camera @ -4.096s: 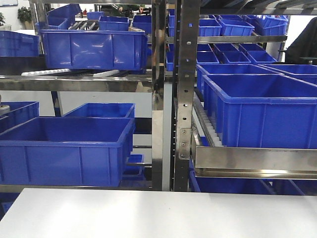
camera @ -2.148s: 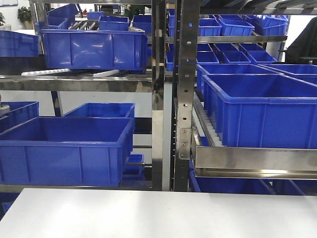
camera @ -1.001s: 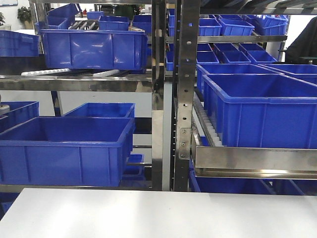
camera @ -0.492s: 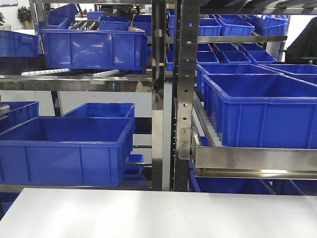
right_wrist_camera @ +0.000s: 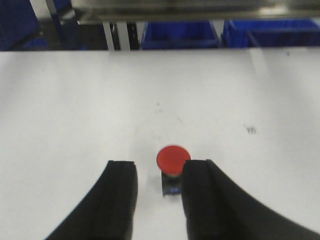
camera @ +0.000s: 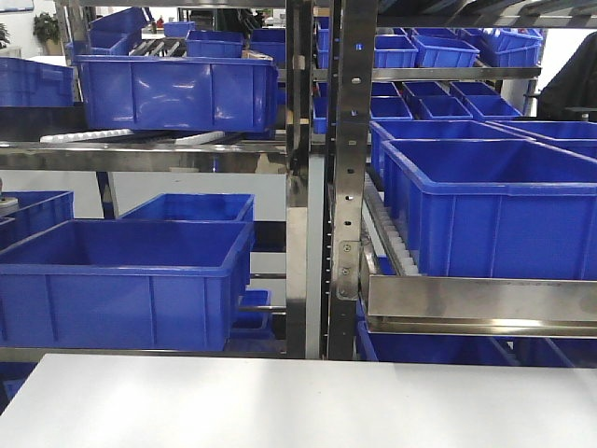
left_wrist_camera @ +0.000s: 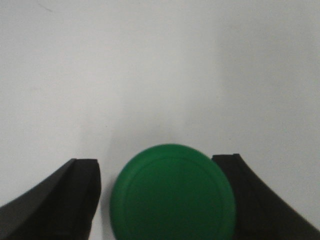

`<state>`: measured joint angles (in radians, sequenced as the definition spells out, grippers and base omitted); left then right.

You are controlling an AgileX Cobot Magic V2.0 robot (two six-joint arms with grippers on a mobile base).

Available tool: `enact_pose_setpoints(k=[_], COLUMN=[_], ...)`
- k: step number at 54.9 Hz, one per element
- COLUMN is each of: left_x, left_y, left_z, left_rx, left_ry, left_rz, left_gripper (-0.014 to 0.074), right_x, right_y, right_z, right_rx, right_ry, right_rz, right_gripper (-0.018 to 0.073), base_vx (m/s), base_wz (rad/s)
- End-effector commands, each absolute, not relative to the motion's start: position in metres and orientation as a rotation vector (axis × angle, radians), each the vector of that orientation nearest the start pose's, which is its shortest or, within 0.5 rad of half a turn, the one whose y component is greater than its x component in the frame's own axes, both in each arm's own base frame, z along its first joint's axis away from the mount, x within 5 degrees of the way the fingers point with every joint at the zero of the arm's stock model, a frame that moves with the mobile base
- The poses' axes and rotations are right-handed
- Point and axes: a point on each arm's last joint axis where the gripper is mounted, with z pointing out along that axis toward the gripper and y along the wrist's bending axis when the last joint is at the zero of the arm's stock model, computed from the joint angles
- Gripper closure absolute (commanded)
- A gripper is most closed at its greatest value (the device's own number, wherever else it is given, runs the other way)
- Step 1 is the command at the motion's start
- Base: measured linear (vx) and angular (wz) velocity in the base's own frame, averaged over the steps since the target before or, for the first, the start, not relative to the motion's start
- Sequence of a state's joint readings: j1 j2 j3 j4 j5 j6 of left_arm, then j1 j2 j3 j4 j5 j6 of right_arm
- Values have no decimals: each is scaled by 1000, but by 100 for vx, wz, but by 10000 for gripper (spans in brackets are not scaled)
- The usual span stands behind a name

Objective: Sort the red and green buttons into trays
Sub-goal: 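Close the left gripper on the green button and lift it, then grasp the red-capped button with the right gripper and lift it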

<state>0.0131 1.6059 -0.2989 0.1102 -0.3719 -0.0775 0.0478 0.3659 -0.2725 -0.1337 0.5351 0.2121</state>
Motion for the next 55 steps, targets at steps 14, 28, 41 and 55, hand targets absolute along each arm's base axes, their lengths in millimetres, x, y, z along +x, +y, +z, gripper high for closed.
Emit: enact_pose_setpoints(k=[14, 28, 41, 55], left_x=[227, 228, 228, 227], left_y=[-1, -1, -1, -1], left_z=[121, 121, 121, 121], left_rx=[22, 22, 21, 19], left_ry=[2299, 2289, 2293, 2295], left_rz=[-37, -38, -38, -39], left_gripper=[412, 605, 601, 599], right_x=[100, 124, 170, 222], right_y=[-4, -8, -8, -16], right_z=[245, 236, 235, 225], right_rx=[318, 314, 163, 182], right_ry=[2029, 2191, 2382, 2583], right_rz=[117, 5, -127, -244], right_gripper=[-66, -46, -42, -35], base_vx=[0, 0, 0, 0], base_wz=[0, 0, 0, 0])
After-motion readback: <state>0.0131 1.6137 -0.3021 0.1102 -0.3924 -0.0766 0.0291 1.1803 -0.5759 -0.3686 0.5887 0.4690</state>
